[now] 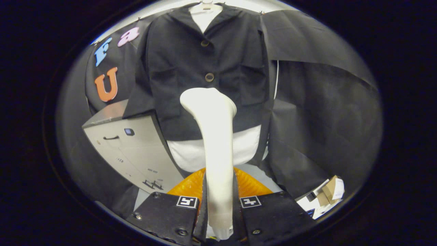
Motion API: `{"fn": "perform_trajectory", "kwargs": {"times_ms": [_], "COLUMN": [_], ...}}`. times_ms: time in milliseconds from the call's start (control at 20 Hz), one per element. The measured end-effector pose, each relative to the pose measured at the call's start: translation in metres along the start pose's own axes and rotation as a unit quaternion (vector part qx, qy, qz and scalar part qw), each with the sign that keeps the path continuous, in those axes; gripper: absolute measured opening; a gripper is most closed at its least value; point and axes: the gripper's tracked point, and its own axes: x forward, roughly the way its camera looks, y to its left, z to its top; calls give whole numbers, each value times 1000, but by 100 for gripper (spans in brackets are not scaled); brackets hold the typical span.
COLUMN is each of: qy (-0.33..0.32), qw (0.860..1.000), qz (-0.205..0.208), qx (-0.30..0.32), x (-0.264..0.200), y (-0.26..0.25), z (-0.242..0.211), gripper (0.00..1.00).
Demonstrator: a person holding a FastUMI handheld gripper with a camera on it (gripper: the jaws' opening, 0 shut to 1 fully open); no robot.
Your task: Iron the clothes twice with a garment steamer, once on the left side and once on the right side.
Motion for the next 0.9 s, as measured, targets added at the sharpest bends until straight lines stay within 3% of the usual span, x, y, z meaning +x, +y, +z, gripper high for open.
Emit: {"fn": "perform_trajectory", "kwargs": {"times_ms": [300,500,900], "qy": [-111,-195,-303], "qw": [993,980,949], "qz": [17,40,89], "qx": [26,19,-16], "x": [-30,-36,-18], "y": [-32,-49,-63], "z": [115,199,321], "gripper": [32,32,32]}}
